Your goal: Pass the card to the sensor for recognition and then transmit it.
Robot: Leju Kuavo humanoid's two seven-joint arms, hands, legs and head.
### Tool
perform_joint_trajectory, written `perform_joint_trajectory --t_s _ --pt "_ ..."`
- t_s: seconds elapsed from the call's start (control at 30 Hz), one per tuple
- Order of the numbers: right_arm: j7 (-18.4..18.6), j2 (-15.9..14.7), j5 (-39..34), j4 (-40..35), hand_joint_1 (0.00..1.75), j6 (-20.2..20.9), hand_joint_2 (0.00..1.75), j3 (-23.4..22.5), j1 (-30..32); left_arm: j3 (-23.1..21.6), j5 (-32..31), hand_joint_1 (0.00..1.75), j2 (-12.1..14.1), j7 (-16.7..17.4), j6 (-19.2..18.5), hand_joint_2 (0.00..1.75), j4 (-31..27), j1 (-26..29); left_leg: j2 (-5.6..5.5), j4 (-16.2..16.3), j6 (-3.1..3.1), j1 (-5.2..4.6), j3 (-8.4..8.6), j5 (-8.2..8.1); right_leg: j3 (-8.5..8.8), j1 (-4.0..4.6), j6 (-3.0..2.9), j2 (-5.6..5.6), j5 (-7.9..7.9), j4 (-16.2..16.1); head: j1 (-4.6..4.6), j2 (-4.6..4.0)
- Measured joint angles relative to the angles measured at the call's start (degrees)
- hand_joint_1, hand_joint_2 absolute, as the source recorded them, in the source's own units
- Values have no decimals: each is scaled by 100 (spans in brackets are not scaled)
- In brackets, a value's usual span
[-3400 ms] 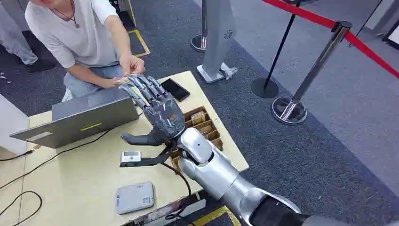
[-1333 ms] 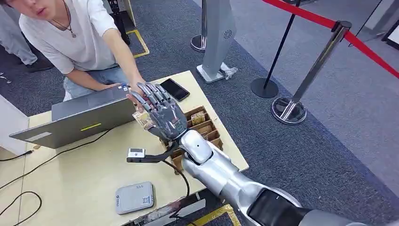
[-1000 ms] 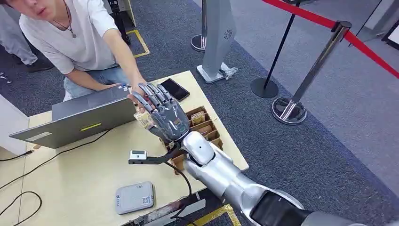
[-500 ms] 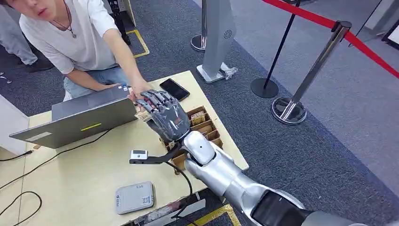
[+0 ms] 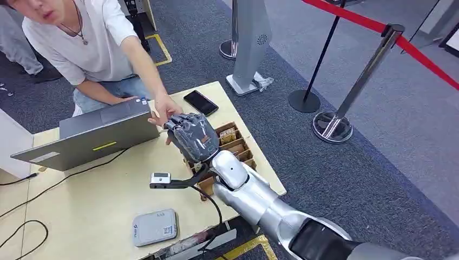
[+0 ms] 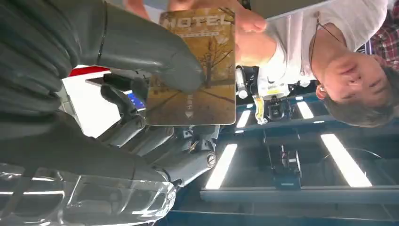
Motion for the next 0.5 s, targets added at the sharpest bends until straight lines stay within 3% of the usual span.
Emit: perform_joint_trajectory --t_s 0.27,0.5 --pt "-136 0 -190 9 175 11 175 4 -7 18 24 0 0 -15 2 0 0 9 0 0 0 0 -1 0 0 0 0 0 0 0 0 0" --pt "-489 0 -822 -157 175 345 175 66 3 35 11 0 0 -15 2 0 0 18 0 0 0 0 0 0 0 0 0 0 0 0 2 0"
